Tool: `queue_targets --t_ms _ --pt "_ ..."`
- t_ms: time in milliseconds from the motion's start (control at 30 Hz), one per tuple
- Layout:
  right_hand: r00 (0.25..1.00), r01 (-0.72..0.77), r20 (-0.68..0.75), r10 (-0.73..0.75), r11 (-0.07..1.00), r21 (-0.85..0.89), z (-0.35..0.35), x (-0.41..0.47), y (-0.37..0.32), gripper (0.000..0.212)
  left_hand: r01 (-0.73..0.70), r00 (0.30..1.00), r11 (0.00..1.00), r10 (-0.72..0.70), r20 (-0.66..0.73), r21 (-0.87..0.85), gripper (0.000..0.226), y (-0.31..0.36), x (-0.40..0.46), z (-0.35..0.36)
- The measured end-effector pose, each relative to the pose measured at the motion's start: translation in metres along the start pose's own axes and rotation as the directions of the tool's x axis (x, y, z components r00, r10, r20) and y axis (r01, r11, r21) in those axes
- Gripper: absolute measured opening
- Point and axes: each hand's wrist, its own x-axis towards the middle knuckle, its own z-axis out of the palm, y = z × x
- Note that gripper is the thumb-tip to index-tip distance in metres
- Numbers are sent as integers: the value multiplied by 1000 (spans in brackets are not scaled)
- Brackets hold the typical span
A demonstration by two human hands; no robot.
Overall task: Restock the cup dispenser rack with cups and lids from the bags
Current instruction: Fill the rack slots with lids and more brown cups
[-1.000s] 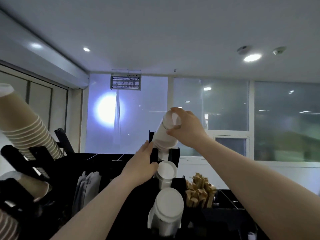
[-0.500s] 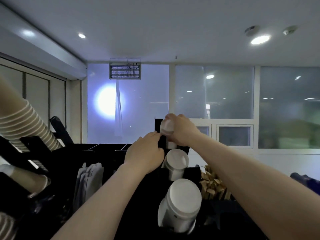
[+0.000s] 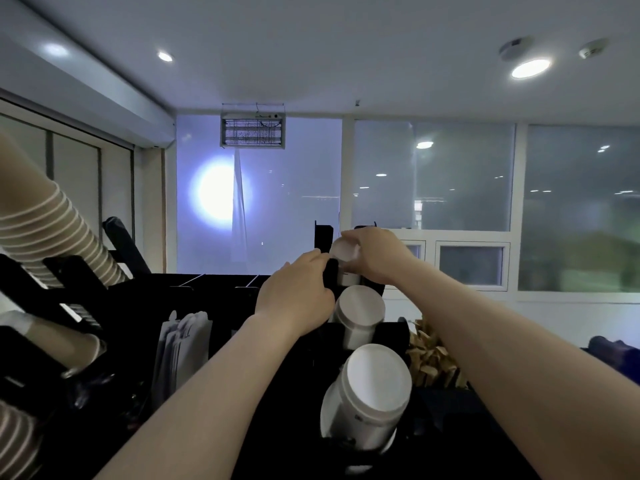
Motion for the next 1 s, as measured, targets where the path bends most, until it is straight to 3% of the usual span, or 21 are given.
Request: queue_targets --t_ms 133,233,300,367,467,667,867,1000 --pt "999 0 -41 3 997 82 4 -15 -1 45 -14 999 999 11 52 42 65 1 1 -4" --pt "979 23 -202 14 984 177 -4 -41 -2 56 -82 987 996 76 142 38 72 -4 1 -21" --pt "963 52 -268 17 967 249 -13 -66 -5 51 -104 992 995 103 79 7 74 -11 -9 -32" --pt "971 67 -240 13 944 324 -19 -97 -10 46 -97 995 995 97 -12 -25 72 -15 -30 -38" --pt "979 118 -200 -36 901 417 -21 -153 -22 42 -116 993 991 114 -38 -69 69 -11 -71 -39" --pt "971 141 -239 32 728 671 -12 -260 -60 36 -153 979 957 112 -171 -246 68 16 -165 -50" --pt "954 147 -278 110 636 758 6 -340 -99 32 -116 974 922 33 -223 -369 61 33 -268 -54" --pt "966 100 -222 135 596 797 22 -378 -117 30 -25 984 923 -43 -170 -383 61 34 -324 -44"
